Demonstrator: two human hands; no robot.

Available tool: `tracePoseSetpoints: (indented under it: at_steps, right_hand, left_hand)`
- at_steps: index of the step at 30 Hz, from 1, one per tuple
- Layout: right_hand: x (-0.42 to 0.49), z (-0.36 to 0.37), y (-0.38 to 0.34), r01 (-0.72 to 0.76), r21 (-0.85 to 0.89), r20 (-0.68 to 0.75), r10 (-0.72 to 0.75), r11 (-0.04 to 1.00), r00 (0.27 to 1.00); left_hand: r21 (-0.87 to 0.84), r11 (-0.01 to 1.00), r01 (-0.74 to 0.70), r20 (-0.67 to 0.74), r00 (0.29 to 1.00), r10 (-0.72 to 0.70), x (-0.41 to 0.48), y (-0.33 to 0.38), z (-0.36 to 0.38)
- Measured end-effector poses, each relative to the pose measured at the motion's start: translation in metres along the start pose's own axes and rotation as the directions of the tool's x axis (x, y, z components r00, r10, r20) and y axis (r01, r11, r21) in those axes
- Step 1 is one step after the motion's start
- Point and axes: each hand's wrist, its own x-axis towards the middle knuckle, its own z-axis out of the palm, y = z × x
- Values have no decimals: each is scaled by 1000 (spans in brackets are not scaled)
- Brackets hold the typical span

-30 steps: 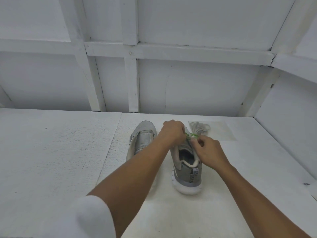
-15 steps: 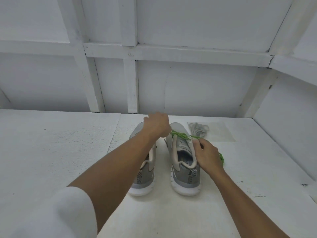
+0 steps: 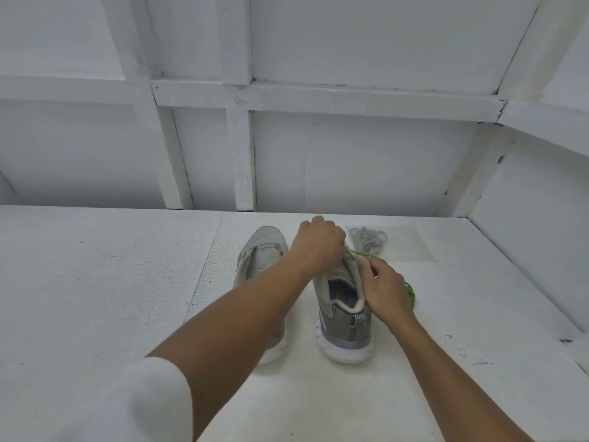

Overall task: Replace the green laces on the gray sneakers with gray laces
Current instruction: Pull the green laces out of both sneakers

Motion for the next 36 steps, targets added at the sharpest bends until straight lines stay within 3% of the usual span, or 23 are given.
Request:
tracePoseSetpoints:
  at_steps: [5,11,16,21,26,29,34,36]
  right_hand:
    - [-1,-1,-1,8,-4,-7,-8,1000,1000]
    - [-2,0,-2,-11,1,-16,11,1000,1000]
    - [-3,-1,-2,-23,28,-8,23,999,1000]
    - [-4,0,-3,-40,36,-9,40,999,999]
    - [-5,0,-4,-44,50,-10,45,998,999]
    - [-7,-1,-5,-51,55,-8,52,997,999]
    - [-7,-1,-6,-62,62,-4,62,996,998]
    - [-7,-1,-6,-64,67,-5,64,996,998]
  left_hand:
    - [-154,968,199,60,980,-191,10,-43,-38]
    - [-313,940,134,267,962,-48,6,-23,-28]
    - [-90,996,-22,216,976,41,6,10,-6]
    - [-35,999,-4,177,984,11,11,-6,-7]
    - [37,984,172,28,984,-173,18,-52,-43]
    - [42,965,259,27,965,-260,20,-66,-53]
    - [-55,998,39,163,986,-29,12,-33,-29]
    - [-11,999,-48,222,974,49,9,-11,-13]
